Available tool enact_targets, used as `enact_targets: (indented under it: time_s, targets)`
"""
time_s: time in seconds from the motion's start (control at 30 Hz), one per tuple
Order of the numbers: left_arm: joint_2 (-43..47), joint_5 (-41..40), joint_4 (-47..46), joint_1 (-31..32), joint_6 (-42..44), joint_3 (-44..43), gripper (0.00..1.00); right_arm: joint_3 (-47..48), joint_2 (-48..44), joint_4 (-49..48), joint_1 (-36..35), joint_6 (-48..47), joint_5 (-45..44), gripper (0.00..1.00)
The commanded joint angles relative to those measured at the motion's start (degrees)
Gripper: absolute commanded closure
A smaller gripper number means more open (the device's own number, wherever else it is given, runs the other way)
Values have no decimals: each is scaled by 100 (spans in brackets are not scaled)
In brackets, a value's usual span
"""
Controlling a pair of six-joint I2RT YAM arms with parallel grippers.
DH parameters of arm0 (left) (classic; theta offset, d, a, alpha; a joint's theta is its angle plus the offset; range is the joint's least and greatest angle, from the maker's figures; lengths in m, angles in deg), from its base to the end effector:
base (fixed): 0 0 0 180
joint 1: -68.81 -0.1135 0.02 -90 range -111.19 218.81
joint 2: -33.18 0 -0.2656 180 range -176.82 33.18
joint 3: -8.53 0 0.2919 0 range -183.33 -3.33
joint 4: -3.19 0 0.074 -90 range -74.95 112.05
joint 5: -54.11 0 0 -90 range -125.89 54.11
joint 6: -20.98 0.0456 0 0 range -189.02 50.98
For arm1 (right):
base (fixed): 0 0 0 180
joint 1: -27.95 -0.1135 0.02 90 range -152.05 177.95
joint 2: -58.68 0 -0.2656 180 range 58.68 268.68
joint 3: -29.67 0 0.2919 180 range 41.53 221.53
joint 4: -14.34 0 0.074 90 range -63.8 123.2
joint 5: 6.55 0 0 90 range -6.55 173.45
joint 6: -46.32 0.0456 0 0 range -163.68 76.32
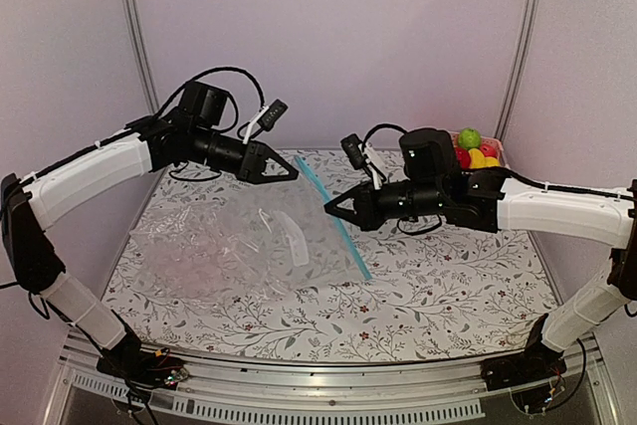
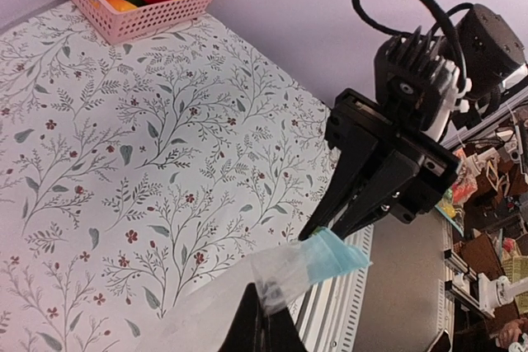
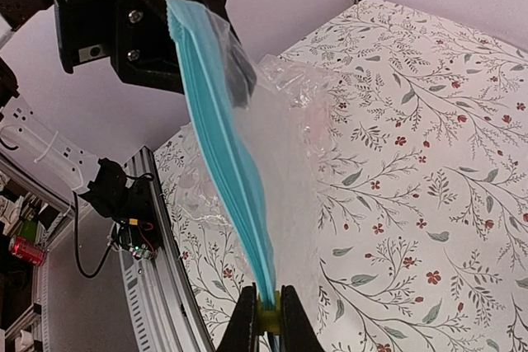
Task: Place the food in the zip-top bag and seal the zipper
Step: Unzip the zipper from the zipper food storage bag.
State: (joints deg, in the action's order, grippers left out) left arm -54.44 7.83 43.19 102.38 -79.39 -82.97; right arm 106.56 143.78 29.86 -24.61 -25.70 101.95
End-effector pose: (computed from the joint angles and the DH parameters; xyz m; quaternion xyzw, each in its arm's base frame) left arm 0.3047 -0.2400 0.3356 0.3316 0.7766 -0.4651 0.2658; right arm 0.2278 0.3213 0.2893 -0.3295 0.7630 0.4214 0.3627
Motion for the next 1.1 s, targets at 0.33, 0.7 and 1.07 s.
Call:
enact_targets:
  time_s: [0.33, 0.7, 1.07]
  targets:
    - [349, -294, -379, -603, -193, 97, 100, -269, -122, 659, -4, -31, -179, 100]
    - [371, -369, -441, -848, -261, 137, 100, -396, -257, 953, -7, -71, -289, 100]
    - [394, -643, -558, -1090, -453, 209, 100, -464, -223, 1009, -3, -27, -289, 100]
